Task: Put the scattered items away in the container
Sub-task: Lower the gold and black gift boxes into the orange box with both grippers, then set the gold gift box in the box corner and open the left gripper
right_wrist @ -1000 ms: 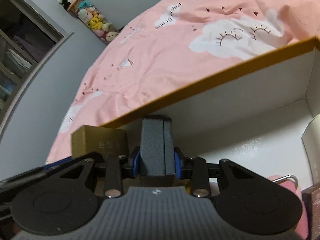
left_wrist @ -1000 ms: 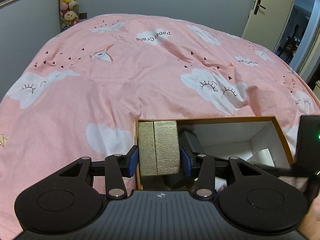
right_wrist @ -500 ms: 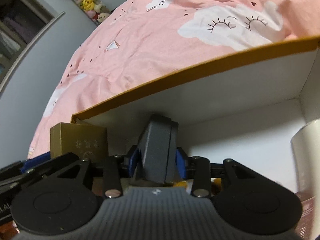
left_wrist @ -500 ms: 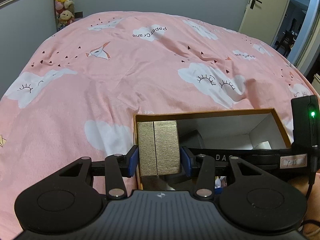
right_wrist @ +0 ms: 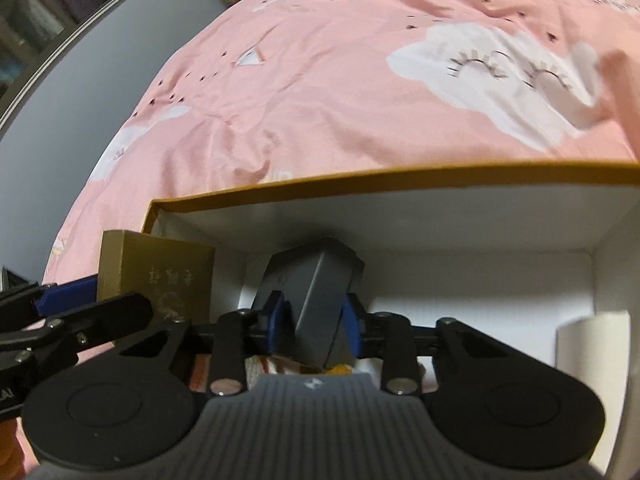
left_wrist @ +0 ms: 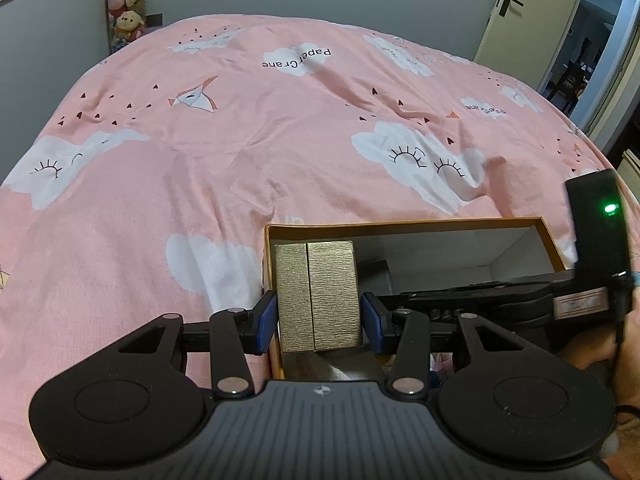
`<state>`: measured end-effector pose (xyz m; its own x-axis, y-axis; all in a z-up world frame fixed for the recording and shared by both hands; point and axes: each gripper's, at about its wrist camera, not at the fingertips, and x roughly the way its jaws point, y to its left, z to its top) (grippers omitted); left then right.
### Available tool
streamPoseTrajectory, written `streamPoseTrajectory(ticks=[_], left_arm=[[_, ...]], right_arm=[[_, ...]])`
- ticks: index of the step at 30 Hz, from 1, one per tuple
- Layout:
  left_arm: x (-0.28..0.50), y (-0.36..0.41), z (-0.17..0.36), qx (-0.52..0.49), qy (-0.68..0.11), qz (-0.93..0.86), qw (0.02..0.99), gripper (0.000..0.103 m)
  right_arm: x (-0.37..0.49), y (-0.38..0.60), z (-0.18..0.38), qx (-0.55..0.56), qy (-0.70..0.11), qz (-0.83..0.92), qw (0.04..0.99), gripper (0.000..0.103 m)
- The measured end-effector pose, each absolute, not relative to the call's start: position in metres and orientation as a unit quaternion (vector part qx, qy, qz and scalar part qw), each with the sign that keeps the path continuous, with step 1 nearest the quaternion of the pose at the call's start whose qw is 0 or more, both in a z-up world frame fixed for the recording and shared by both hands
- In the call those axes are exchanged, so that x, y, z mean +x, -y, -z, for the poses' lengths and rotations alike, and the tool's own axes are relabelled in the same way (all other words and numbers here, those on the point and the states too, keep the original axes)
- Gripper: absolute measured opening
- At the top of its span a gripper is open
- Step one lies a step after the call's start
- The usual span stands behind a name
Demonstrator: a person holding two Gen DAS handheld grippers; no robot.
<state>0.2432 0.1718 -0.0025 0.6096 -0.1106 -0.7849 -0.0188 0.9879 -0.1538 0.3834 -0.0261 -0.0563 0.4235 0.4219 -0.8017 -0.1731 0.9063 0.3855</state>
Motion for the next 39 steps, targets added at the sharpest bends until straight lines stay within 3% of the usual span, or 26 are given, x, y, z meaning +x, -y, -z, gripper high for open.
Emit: streamPoseTrajectory(ticks=[12, 18, 23, 28, 39], left_arm=[[0.245, -0.171, 0.004, -0.077, -0.446, 0.03, 0.891, 0.051], [0.248, -0.169, 0.006, -0.074, -0.446, 0.035, 0.891, 0.051], [0.257, -0.165, 0.013, -0.088, -0.454, 0.053, 0.885, 0.051], [0.267, -0.16, 0.026, -0.12, -0.468, 0.078, 0.872, 0.051], [0.269, -0.165, 0.041, -0.151, -0.456, 0.099, 0.871, 0.051]], right_arm=[[0.397, 0.015, 0.086, 0.172, -0.529, -0.239, 0.796, 0.034], [0.388, 0.004, 0.082, 0.125, -0.527, -0.249, 0.803, 0.033], [0.364, 0.004, 0.058, 0.016, -0.497, -0.277, 0.822, 0.034], [0.348, 0.006, 0.052, -0.051, -0.481, -0.307, 0.819, 0.041], [0.36, -0.005, 0.061, -0.043, -0.476, -0.293, 0.828, 0.04]])
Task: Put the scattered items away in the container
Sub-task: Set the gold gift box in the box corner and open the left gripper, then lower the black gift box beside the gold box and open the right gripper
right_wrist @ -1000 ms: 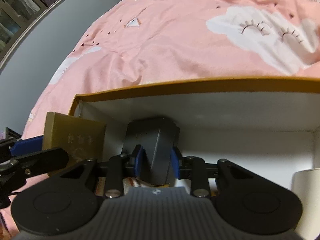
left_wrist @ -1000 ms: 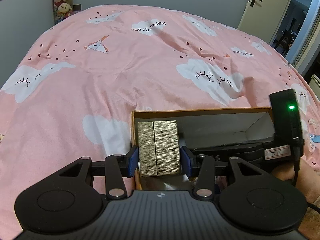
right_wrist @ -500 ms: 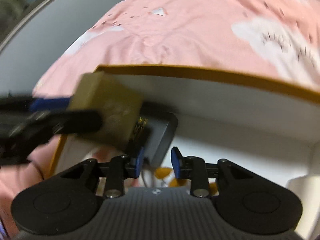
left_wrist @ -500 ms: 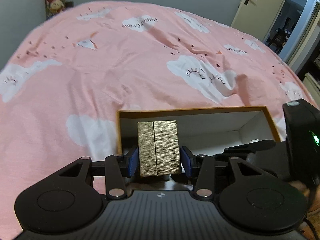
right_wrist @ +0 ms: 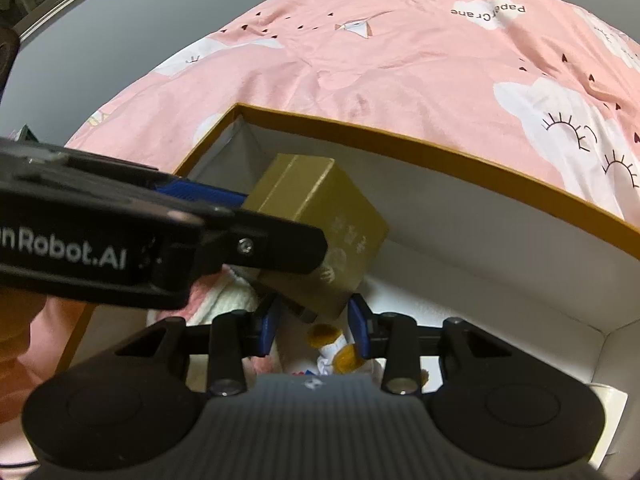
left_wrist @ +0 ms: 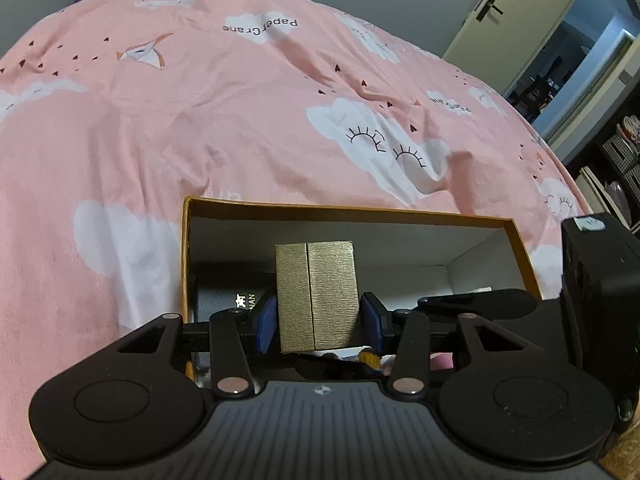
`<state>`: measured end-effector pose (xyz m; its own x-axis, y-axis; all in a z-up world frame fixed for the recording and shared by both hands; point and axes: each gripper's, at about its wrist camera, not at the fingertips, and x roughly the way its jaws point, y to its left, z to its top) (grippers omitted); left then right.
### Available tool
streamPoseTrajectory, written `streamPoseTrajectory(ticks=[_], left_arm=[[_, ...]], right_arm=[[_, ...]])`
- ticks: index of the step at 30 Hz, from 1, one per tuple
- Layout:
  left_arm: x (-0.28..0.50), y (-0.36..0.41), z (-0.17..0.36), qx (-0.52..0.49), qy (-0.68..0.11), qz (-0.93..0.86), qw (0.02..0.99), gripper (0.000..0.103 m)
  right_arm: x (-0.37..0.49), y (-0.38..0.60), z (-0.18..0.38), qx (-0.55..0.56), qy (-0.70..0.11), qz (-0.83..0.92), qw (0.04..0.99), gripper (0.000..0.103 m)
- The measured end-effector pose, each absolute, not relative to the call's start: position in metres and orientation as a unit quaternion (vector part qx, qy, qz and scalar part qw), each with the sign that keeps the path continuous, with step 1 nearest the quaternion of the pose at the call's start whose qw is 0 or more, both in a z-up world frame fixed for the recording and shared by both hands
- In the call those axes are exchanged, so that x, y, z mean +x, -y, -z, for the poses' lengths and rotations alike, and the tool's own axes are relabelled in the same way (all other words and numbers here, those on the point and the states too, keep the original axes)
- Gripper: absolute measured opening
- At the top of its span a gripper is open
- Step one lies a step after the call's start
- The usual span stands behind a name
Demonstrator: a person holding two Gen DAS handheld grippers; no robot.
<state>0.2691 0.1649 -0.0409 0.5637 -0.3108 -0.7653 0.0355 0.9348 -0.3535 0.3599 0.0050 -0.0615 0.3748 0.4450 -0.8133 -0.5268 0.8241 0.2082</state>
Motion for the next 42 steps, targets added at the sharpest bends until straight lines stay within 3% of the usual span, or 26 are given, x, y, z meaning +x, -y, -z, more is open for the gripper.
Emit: streamPoseTrajectory(ticks=[14, 16, 19, 23, 29, 37, 39, 42], left_arm=[[0.258, -0.176, 0.026, -0.118, -0.453, 0.054, 0.882, 0.054], [0.257, -0.175, 0.026, -0.102, -0.455, 0.044, 0.883, 0.044], [0.254, -0.179, 0.024, -0.106, -0.457, 0.044, 0.882, 0.042], [0.246, -0.182, 0.02, -0.113, -0.45, 0.043, 0.885, 0.042], [0.222, -0.182, 0.006, -0.108, -0.433, 0.024, 0.894, 0.042], [0.194, -0.179, 0.008, -0.074, -0.428, -0.048, 0.899, 0.042], [0.191, -0.181, 0.011, -0.081, -0.427, -0.062, 0.898, 0.042], [0.19, -0.184, 0.014, -0.1, -0.427, -0.073, 0.896, 0.042]], right_arm=[[0.356, -0.014, 0.058, -0.039, -0.47, -0.297, 0.83, 0.032], [0.355, -0.014, 0.056, -0.04, -0.467, -0.299, 0.831, 0.032], [0.352, -0.015, 0.052, -0.05, -0.458, -0.299, 0.836, 0.032], [0.345, -0.014, 0.044, -0.068, -0.438, -0.301, 0.844, 0.045], [0.348, -0.022, 0.042, -0.08, -0.421, -0.316, 0.847, 0.046], [0.351, -0.039, 0.044, -0.073, -0.413, -0.339, 0.842, 0.036], [0.35, -0.043, 0.045, -0.072, -0.413, -0.348, 0.838, 0.026], [0.347, -0.047, 0.047, -0.079, -0.411, -0.34, 0.842, 0.026]])
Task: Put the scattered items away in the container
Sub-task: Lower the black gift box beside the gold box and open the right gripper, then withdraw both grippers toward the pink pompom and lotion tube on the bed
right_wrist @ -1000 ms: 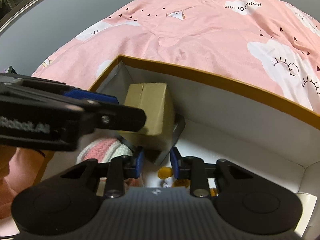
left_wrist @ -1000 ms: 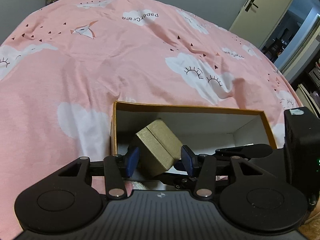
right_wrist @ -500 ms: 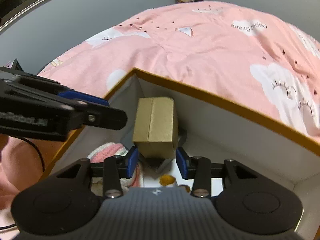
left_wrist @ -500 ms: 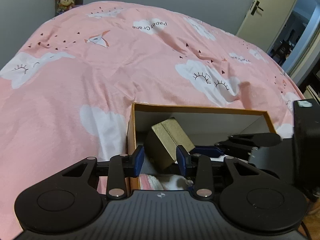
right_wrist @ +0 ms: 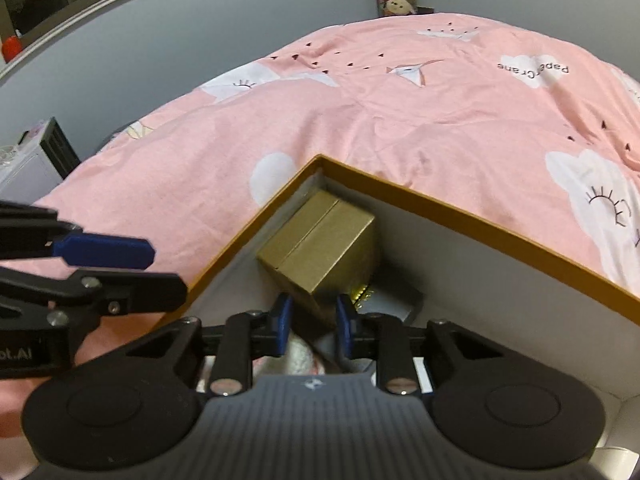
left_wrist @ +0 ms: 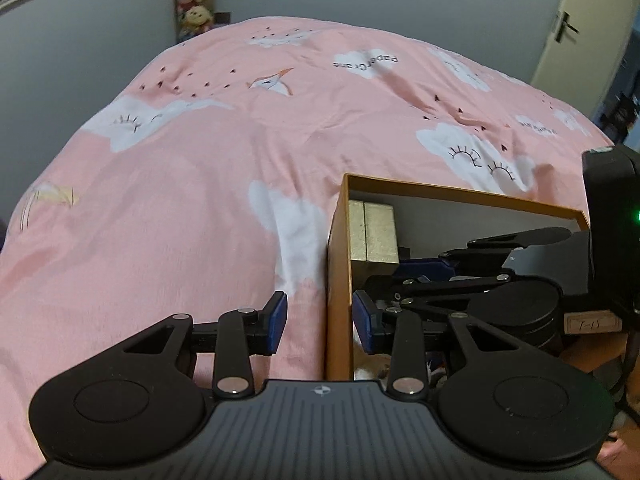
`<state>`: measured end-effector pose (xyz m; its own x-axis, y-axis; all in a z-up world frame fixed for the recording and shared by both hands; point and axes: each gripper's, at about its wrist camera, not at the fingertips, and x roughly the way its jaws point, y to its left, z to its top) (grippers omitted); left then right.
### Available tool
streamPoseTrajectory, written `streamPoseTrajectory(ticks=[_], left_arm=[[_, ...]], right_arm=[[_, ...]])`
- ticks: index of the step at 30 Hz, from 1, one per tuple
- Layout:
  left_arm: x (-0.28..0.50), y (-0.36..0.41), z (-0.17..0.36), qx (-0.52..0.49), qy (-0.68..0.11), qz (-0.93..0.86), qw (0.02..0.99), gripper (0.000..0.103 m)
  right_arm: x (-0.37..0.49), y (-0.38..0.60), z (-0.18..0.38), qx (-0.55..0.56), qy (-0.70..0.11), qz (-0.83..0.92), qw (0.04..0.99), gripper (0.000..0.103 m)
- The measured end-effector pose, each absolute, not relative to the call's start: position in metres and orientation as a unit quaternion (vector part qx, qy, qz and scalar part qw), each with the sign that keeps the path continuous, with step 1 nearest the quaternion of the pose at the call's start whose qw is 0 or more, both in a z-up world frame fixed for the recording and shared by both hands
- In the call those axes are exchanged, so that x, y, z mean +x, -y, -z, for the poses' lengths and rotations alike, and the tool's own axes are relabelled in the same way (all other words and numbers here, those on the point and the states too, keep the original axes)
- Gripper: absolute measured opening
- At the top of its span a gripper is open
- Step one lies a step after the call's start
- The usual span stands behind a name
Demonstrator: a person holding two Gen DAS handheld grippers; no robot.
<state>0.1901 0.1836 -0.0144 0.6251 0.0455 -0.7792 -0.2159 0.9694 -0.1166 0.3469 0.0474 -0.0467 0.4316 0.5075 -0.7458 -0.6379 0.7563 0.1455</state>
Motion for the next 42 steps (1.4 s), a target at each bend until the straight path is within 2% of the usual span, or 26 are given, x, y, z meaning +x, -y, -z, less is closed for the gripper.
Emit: streamPoseTrajectory(ticks=[11, 14, 19, 26, 42], left_arm=[[0.164, -0.153, 0.011, -0.057, -0.39, -0.085, 0.915, 0.042], [0.156, -0.144, 0.008, -0.046, -0.379, -0.078, 0.921, 0.042], [0.142, -0.131, 0.007, -0.04, -0.373, -0.066, 0.925, 0.042], [0.122, -0.116, 0.01, -0.027, -0.374, -0.053, 0.925, 0.042], [0.084, -0.102, 0.027, -0.022, -0.403, -0.022, 0.915, 0.042]], right_arm=[[0.317, -0.028, 0.032, -0.096, -0.402, -0.319, 0.853, 0.027], [0.298, -0.02, 0.024, -0.103, -0.38, -0.306, 0.867, 0.037], [0.265, 0.001, 0.007, -0.085, -0.337, -0.284, 0.893, 0.038], [0.217, 0.026, -0.003, -0.049, -0.277, -0.249, 0.927, 0.047], [0.159, 0.054, 0.014, -0.022, -0.286, -0.194, 0.938, 0.051]])
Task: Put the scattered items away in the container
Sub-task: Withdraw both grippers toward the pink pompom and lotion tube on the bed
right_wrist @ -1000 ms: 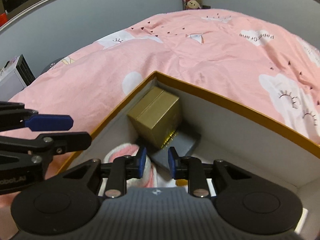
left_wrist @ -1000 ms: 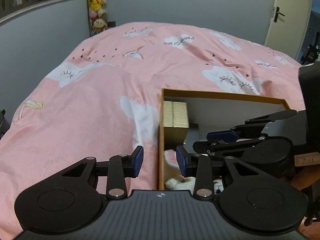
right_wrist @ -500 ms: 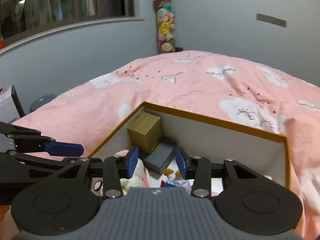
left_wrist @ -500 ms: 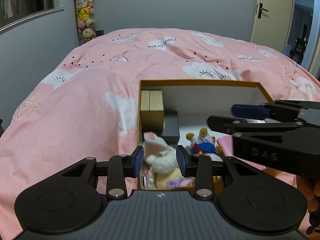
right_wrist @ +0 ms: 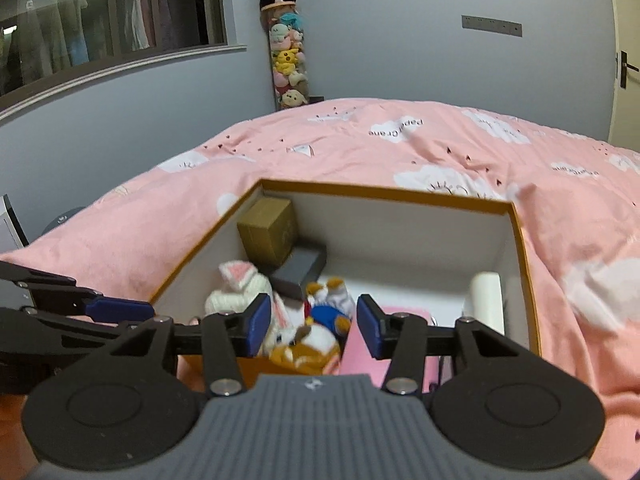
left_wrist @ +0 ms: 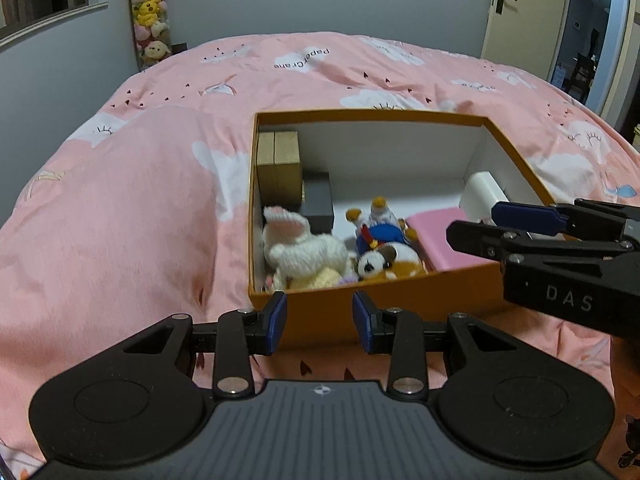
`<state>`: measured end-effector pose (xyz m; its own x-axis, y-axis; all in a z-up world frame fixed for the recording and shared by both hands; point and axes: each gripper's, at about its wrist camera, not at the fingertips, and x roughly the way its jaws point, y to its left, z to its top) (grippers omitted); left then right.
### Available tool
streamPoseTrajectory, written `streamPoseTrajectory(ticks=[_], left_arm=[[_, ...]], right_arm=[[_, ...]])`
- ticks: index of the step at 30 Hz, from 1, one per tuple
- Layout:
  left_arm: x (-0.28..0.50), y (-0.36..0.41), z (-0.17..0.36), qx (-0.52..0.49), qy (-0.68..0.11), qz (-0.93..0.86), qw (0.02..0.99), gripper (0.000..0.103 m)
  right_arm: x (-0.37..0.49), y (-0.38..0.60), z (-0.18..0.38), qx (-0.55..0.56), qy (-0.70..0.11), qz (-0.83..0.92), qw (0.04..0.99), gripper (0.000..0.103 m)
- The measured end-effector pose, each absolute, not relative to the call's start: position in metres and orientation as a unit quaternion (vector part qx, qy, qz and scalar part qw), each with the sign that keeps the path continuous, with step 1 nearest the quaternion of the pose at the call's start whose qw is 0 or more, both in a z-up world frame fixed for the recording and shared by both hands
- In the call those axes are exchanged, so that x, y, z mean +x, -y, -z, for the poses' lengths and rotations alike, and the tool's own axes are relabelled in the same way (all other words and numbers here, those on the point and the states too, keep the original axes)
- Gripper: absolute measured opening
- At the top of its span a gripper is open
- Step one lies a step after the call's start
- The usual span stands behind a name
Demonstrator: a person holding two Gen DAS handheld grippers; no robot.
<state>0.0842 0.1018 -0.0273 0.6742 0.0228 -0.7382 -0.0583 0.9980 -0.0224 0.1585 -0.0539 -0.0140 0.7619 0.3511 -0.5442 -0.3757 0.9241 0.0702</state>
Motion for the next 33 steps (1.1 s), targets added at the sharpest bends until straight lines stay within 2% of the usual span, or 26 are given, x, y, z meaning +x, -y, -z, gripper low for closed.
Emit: streamPoseTrajectory(ticks=[7, 9, 15, 25, 33], left_arm=[[0.076, -0.101, 0.032, -0.01, -0.401, -0.019, 0.916, 0.043], [0.075, -0.101, 0.034, -0.01, -0.409, -0.011, 0.912, 0.044], [0.072, -0.103, 0.04, -0.021, -0.44, 0.016, 0.898, 0.044], [0.064, -0.113, 0.044, -0.051, -0.499, 0.086, 0.861, 0.044], [0.056, -0.12, 0.044, -0.042, -0.525, 0.13, 0.84, 0.049]], right_arm=[[0.14, 0.054, 0.026, -0.051, -0.298, -0.188, 0.934, 0.054], [0.136, 0.054, 0.026, -0.062, -0.294, -0.186, 0.936, 0.056], [0.126, 0.061, 0.024, -0.052, -0.305, -0.19, 0.932, 0.057], [0.118, 0.073, 0.046, -0.027, -0.41, -0.218, 0.885, 0.056], [0.108, 0.071, 0.051, -0.029, -0.44, -0.253, 0.861, 0.056]])
